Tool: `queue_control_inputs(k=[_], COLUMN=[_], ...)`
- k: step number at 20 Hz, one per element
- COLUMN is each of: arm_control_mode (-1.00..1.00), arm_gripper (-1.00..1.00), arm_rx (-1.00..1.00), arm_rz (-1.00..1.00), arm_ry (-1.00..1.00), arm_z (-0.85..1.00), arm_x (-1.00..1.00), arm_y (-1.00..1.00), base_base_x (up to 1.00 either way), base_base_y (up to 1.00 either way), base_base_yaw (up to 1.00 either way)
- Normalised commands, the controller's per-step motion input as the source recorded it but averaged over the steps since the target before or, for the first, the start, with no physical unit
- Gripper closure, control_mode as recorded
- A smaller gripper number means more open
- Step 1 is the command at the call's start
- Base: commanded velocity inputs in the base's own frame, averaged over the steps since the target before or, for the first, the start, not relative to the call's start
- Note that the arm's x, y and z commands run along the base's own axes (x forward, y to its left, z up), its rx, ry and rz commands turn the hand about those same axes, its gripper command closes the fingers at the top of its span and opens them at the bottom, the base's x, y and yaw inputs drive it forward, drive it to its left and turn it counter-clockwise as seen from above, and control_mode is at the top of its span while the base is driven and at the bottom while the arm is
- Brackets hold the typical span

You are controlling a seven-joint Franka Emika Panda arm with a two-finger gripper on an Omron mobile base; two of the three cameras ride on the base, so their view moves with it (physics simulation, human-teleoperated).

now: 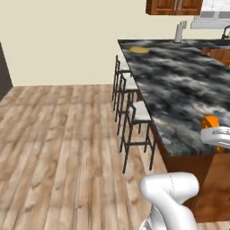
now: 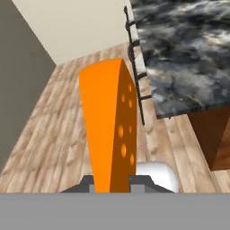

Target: Take the cheese, steak, and cucumber from the fridge and place them on the plate on the dining counter to create an appetizer plate.

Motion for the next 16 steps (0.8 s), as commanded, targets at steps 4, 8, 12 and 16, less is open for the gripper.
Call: queue_control_inputs(k=[4, 8, 12, 16], arm_control_mode=[1.00, 1.00, 1.00, 1.00], arm_gripper=[1.00, 1.00, 1.00, 1.00], arm_rx=[0.00, 0.00, 0.00, 0.00], arm_rz=[0.00, 0.00, 0.00, 0.00], arm_ry=[0.00, 0.00, 0.00, 0.00], arm_z=[0.00, 0.00, 0.00, 0.00], arm_x=[0.00, 0.00, 0.00, 0.00], arm_y=[0.00, 0.00, 0.00, 0.00], base_base_x=[1.00, 1.00, 1.00, 1.00], base_base_y=[1.00, 1.00, 1.00, 1.00], base_base_yaw=[-0.52, -0.53, -0.52, -0.52])
